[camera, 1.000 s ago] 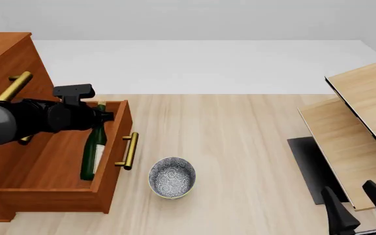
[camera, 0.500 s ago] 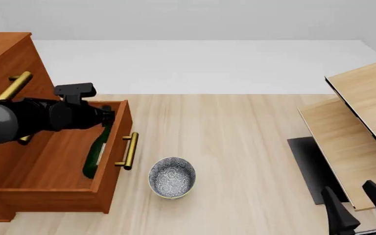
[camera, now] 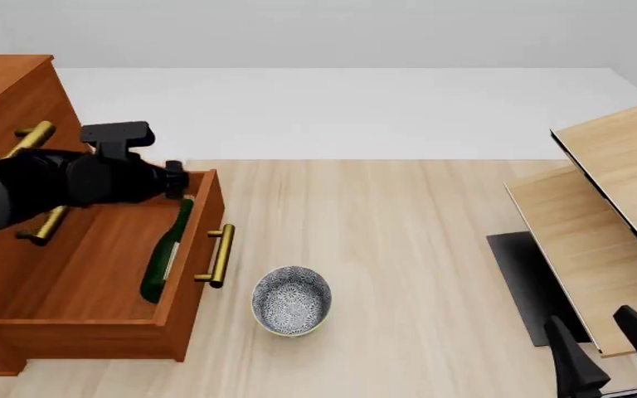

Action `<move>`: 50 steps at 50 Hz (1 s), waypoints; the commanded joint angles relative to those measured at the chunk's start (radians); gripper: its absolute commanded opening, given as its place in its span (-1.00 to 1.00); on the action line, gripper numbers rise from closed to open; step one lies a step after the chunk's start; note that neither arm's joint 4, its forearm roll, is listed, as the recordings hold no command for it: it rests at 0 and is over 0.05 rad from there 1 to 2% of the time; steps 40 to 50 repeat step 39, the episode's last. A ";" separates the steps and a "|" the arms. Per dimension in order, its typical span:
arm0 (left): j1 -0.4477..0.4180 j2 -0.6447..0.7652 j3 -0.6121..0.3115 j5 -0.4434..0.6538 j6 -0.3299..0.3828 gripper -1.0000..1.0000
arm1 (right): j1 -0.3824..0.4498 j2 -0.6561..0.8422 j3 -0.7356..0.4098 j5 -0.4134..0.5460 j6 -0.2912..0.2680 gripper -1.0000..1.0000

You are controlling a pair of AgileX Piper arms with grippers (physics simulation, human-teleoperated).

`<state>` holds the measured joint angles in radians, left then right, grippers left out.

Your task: Put the wine bottle in the bottom drawer of the cabinet.

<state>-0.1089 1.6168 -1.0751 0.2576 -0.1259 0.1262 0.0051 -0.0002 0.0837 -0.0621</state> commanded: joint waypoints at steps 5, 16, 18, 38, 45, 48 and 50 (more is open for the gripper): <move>0.003 -0.172 -0.055 0.119 0.051 1.00 | 0.005 -0.002 0.000 0.003 -0.002 1.00; -0.047 -0.335 -0.088 0.213 0.068 1.00 | 0.011 0.000 0.000 0.000 -0.005 1.00; -0.056 -0.355 -0.093 0.223 0.092 1.00 | 0.011 -0.001 0.000 0.001 -0.007 1.00; -0.080 -0.616 -0.091 0.355 0.088 1.00 | 0.016 -0.002 0.000 0.000 -0.006 1.00; -0.080 -0.640 -0.081 0.353 0.054 1.00 | 0.018 -0.002 0.000 0.000 -0.009 1.00; -0.080 -0.640 -0.081 0.353 0.054 1.00 | 0.018 -0.002 0.000 0.000 -0.009 1.00; -0.080 -0.640 -0.081 0.353 0.054 1.00 | 0.018 -0.002 0.000 0.000 -0.009 1.00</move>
